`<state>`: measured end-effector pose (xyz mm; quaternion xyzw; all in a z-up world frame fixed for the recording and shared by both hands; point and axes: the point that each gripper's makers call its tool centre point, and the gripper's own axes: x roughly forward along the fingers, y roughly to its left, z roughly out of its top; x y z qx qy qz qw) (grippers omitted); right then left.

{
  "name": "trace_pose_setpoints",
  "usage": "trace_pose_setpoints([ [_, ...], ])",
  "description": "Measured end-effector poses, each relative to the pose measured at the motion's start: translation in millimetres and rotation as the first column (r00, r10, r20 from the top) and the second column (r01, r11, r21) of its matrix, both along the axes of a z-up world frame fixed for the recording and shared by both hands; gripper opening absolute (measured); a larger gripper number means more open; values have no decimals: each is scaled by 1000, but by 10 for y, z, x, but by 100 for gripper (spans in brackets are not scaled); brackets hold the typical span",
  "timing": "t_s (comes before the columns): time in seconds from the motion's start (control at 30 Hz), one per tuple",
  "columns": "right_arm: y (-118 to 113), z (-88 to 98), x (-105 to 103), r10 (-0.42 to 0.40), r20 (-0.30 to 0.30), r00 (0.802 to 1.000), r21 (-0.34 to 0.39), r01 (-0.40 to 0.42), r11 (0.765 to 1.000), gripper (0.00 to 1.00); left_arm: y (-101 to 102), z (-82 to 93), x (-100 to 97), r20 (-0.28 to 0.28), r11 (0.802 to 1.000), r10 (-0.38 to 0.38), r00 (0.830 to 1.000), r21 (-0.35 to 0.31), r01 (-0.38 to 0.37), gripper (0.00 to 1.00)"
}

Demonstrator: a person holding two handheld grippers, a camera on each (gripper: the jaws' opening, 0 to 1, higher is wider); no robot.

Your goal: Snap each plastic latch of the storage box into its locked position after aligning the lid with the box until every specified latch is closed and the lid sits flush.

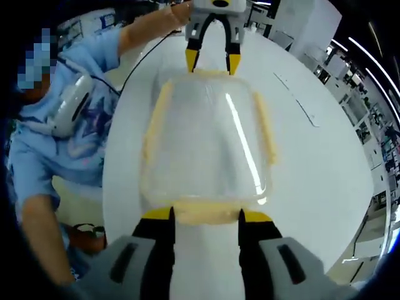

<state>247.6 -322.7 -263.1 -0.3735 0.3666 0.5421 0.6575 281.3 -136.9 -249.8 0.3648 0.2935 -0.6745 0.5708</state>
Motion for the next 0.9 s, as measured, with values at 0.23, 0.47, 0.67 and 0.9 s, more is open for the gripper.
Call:
trace_pose_setpoints([
  [0.23, 144, 23, 49, 28, 0, 1000, 6, -28, 1000, 38, 151, -2, -4, -6, 1000, 29, 1000, -6, -29, 39],
  [0.47, 328, 34, 82, 59, -3, 998, 15, -59, 998, 38, 360, 10, -28, -8, 998, 59, 998, -9, -59, 39],
  [0.67, 496, 62, 112, 82, -1, 997, 37, -82, 996, 38, 537, -10, -59, -11, 996, 82, 997, -21, -82, 39],
  [0.9, 696, 53, 141, 109, 6, 994, 37, -109, 993, 38, 742, -55, -100, -12, 994, 109, 994, -31, -109, 39],
])
